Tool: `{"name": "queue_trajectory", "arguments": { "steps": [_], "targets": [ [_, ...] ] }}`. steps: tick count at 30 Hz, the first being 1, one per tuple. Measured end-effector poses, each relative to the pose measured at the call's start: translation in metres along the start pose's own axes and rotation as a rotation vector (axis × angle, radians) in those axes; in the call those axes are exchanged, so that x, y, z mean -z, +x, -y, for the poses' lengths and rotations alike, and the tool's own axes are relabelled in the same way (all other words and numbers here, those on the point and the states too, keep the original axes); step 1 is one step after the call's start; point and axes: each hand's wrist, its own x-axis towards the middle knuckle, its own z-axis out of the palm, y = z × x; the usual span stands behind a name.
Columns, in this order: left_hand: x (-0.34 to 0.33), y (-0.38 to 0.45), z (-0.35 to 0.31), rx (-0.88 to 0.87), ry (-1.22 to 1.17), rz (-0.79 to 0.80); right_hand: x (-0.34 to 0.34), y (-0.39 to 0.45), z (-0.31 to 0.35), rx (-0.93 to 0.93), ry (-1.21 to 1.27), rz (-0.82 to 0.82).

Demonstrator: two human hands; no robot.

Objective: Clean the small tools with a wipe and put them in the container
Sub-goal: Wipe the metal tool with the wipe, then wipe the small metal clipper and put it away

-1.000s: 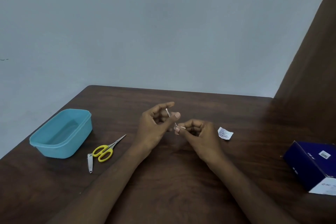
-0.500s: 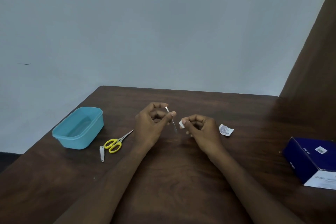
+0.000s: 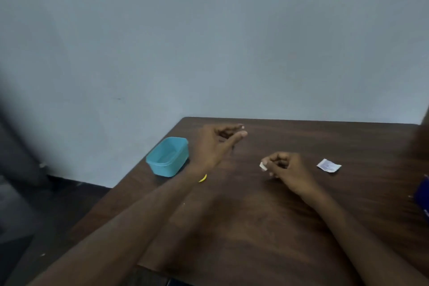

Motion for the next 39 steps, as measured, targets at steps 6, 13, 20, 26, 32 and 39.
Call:
{"name": "queue_trajectory", "arguments": {
  "steps": [6,13,20,26,32,39],
  "targets": [
    [0.108,0.022,0.026,0.219,0.467,-0.190,0.000,-0.009,0.004,0.003,-0.008,0.007],
    [0.137,0.028,0.046,0.289,0.976,-0.081,0.002,-0.015,0.005,0.023,0.003,0.028],
    [0.129,0.037,0.068,0.396,1.317,0.126,0.003,-0.012,0.004,0.026,0.012,0.034],
    [0.126,0.037,0.076,0.425,1.384,0.231,0.003,-0.012,0.005,0.030,0.019,0.036],
    [0.133,0.042,0.062,0.429,1.295,0.193,0.003,-0.012,0.005,0.027,0.014,0.041],
    [0.116,0.023,0.027,0.179,1.135,0.195,0.003,-0.015,0.007,0.037,-0.003,0.033]
  ]
}}
